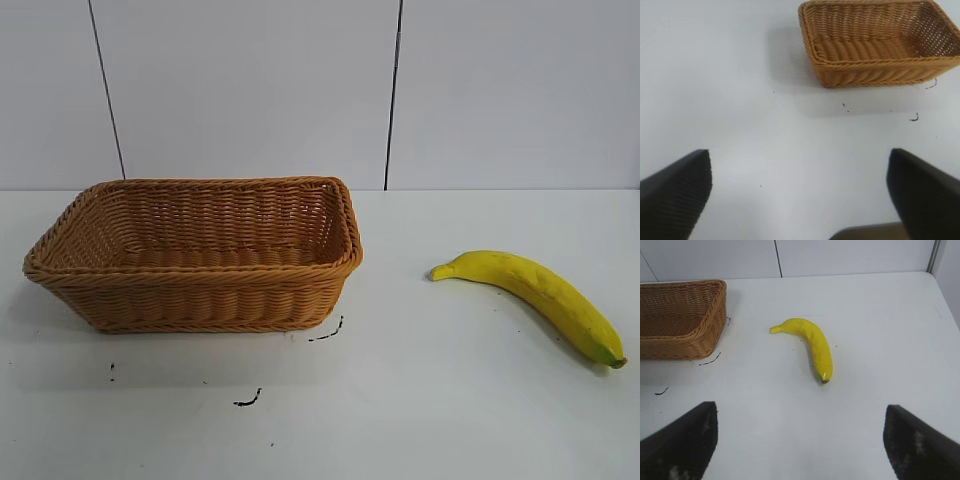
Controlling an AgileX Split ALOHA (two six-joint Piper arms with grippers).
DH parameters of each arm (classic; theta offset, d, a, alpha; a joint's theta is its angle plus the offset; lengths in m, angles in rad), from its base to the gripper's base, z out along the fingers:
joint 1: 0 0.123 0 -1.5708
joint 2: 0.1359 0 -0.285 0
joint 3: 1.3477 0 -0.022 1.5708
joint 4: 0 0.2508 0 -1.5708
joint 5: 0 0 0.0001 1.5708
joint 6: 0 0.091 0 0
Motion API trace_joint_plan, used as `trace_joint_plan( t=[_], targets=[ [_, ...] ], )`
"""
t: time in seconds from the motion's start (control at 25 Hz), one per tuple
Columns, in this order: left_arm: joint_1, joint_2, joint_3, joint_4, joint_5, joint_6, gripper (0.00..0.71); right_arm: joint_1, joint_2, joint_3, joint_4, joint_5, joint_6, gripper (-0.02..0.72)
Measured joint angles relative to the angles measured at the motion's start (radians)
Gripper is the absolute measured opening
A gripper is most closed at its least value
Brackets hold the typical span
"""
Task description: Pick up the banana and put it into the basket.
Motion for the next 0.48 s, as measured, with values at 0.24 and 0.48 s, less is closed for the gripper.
trace_joint_plan(
  t=[0.24,0.48],
  targets=[
    [0.0,0.0,0.0,0.0,0.0,0.0,0.69,0.0,0.0,0.0,-0.001,0.0,0.0,0.63],
    [0.0,0.0,0.0,0.0,0.0,0.0,0.69,0.0,0.074,-0.068,-0.019,0.022,0.0,0.594]
  ],
)
